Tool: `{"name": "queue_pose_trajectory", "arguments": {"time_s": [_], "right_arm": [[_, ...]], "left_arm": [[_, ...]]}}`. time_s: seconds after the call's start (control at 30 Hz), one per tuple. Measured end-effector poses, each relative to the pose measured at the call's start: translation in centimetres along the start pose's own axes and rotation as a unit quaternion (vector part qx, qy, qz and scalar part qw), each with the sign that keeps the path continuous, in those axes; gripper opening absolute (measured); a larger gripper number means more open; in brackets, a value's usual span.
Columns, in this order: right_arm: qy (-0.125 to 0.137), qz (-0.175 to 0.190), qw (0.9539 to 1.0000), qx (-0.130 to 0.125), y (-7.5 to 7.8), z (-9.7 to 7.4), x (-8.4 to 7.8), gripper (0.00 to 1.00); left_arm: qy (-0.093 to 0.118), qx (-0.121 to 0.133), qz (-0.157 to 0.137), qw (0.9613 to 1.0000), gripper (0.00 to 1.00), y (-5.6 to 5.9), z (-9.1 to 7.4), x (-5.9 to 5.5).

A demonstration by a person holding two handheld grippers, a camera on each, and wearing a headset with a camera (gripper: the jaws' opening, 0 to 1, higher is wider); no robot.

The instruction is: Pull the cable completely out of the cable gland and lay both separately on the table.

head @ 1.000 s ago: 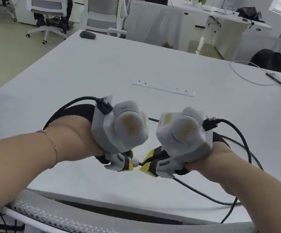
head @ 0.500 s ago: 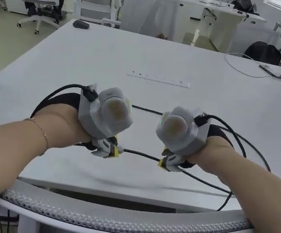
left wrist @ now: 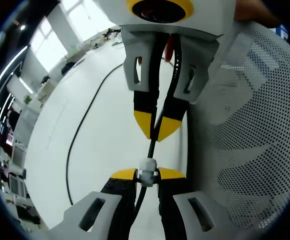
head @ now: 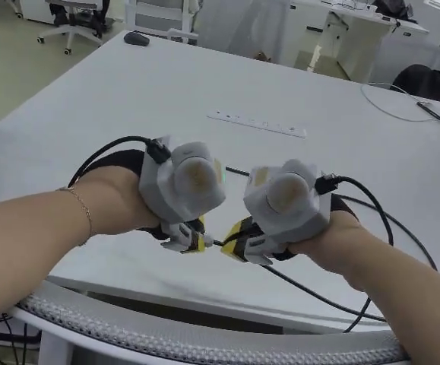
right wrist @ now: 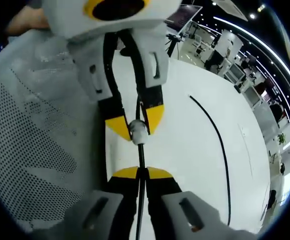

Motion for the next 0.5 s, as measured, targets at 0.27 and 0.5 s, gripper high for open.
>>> {"name": "queue_pose_trajectory", "arguments": {"time_s": [0.27,0.5], "right_arm": [[-0.095,0.005,0.9932,-0.067,2.1,-0.1,-3.1,0.04],[-0.026,0.001,0.9991,-0.034,0.9,0.4,-0.8,0.21]], "left_arm": [[0.005,0.013,-0.026,0.9996,0.16,-0.5,-0.4,-0.3],[0.007,0.01,-0.017,0.9998,0.16,-0.4,-0.3,0.0]]}}
Point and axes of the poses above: the centre of the closed fingertips' face, and the gripper's own axes: z roughly forward along the fingers, y roughly to its right, x roughly out of its top, the point moved 6 cm from there along -z, roughly backward along the fingers, and after that the axes turned 12 degrees about z, right-handed, at the moved point
